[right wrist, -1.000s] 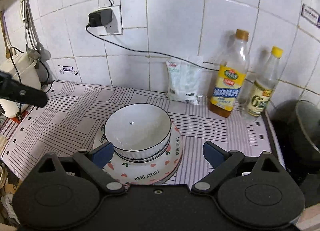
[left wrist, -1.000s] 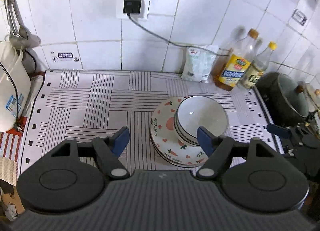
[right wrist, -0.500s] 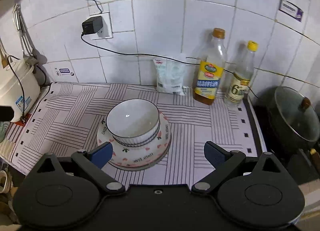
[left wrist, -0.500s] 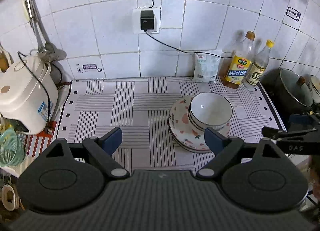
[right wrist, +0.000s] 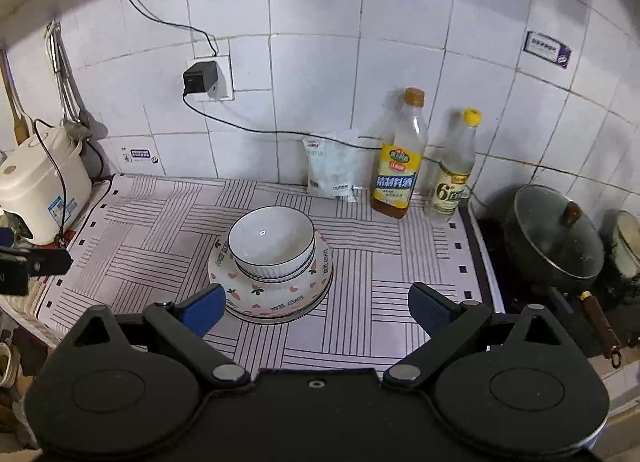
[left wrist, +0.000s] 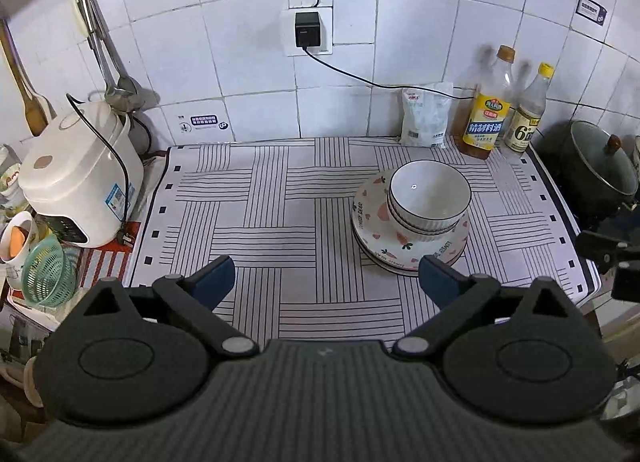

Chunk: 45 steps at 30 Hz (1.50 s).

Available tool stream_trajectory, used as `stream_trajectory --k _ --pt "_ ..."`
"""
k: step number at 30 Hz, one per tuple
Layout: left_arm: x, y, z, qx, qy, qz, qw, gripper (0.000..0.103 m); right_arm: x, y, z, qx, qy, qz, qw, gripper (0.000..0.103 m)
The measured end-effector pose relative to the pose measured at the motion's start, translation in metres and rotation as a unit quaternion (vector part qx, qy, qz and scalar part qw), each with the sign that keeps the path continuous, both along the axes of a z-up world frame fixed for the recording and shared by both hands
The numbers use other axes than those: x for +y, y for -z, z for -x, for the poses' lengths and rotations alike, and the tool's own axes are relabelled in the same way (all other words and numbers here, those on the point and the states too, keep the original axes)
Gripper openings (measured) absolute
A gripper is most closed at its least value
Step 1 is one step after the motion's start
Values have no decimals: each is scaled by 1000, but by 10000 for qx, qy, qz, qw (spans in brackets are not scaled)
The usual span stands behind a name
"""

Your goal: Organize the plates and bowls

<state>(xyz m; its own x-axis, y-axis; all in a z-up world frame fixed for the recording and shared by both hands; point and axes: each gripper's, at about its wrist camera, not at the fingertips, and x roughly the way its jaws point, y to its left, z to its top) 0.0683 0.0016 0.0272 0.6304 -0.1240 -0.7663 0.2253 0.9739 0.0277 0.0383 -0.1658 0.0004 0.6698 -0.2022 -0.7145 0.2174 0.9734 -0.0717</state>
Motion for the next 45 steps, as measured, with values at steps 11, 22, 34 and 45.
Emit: stream_trajectory --k 11,22,34,45 --pt "2 19 17 -85 -100 19 9999 99 0 22 11 -141 292 -11 9995 100" --pt "5 38 21 -239 -179 -70 9995 99 15 34 25 -171 142 384 9990 100" --pt "10 32 31 -403 -391 -145 9983 99 26 33 35 -394 2 627 9973 100" --pt "4 29 35 -510 -278 -133 9982 99 14 35 37 -389 334 560 9971 100"
